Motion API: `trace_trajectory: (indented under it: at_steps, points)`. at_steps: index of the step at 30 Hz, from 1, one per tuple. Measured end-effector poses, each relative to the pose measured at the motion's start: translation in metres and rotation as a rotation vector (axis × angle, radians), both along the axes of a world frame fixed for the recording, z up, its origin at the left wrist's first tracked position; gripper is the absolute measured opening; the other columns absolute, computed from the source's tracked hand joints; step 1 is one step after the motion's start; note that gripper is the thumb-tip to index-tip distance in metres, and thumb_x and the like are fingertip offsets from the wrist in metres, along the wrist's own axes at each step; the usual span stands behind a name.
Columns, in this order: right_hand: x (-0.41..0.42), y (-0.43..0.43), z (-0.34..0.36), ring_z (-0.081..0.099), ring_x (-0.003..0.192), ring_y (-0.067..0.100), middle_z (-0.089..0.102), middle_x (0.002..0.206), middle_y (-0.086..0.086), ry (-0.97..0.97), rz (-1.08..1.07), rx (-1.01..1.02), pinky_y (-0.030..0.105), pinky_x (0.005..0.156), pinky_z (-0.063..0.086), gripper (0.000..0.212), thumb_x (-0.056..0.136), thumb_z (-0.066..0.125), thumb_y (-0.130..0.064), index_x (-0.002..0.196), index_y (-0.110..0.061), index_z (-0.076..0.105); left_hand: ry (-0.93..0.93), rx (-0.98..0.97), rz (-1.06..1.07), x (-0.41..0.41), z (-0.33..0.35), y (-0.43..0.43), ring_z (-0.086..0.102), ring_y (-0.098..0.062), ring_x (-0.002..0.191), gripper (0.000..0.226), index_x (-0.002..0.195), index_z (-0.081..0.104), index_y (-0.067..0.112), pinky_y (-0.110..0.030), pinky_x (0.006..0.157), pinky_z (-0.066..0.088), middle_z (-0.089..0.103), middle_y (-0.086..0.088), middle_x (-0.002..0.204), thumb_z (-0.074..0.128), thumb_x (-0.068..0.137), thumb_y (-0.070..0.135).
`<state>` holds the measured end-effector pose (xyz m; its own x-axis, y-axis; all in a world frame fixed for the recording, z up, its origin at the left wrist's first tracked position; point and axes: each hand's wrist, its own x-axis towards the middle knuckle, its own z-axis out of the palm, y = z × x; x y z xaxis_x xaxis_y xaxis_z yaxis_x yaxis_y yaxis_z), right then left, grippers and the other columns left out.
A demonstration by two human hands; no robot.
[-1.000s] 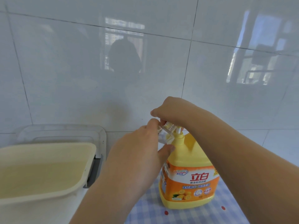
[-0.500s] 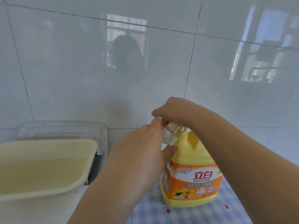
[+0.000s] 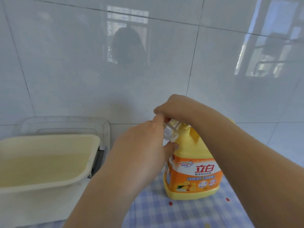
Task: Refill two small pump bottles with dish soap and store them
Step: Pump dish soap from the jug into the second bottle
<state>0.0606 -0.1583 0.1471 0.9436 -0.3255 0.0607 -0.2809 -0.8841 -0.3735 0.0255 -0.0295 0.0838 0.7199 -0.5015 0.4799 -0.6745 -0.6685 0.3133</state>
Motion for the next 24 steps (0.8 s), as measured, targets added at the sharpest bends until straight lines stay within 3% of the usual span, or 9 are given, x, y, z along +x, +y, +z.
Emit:
trace_trajectory:
  at_steps: [8,13,19,24]
  points:
    - [0.003,-0.002,-0.001,0.039,0.049,0.016,0.045,0.056,-0.002,-0.083,-0.06,-0.027,0.023,0.048,0.029,0.024,0.082,0.052,-0.022,0.061,-0.014,0.046,-0.012,-0.003,0.017,-0.003,0.004,0.001,0.055,-0.008,0.064,0.038,0.115,0.038,0.035,-0.023,0.054,0.036,0.058,0.013,0.096,0.048,0.089,0.06]
    - [-0.001,-0.001,0.012,0.051,0.051,0.018,0.059,0.062,-0.001,-0.113,-0.062,-0.068,0.023,0.05,0.034,0.021,0.083,0.051,-0.025,0.067,-0.014,0.06,-0.057,-0.061,0.032,-0.007,0.007,0.001,0.059,-0.009,0.088,0.036,0.115,0.039,0.036,-0.024,0.059,0.036,0.06,0.014,0.107,0.047,0.089,0.06]
    - [-0.003,0.001,0.014,0.062,0.055,0.024,0.071,0.074,0.007,-0.033,-0.054,-0.035,0.023,0.053,0.043,0.024,0.085,0.05,-0.025,0.077,-0.009,0.067,-0.047,-0.08,0.029,-0.009,0.007,0.0,0.053,-0.006,0.08,0.037,0.117,0.039,0.036,-0.014,0.053,0.03,0.06,0.015,0.109,0.047,0.09,0.059]
    - [-0.004,0.003,0.016,0.057,0.052,0.02,0.064,0.07,0.005,0.015,-0.033,-0.028,0.022,0.051,0.041,0.022,0.09,0.05,-0.024,0.08,-0.009,0.064,-0.029,-0.071,0.028,-0.008,0.008,0.0,0.045,-0.005,0.08,0.04,0.12,0.038,0.036,-0.011,0.052,0.026,0.06,0.015,0.112,0.047,0.09,0.06]
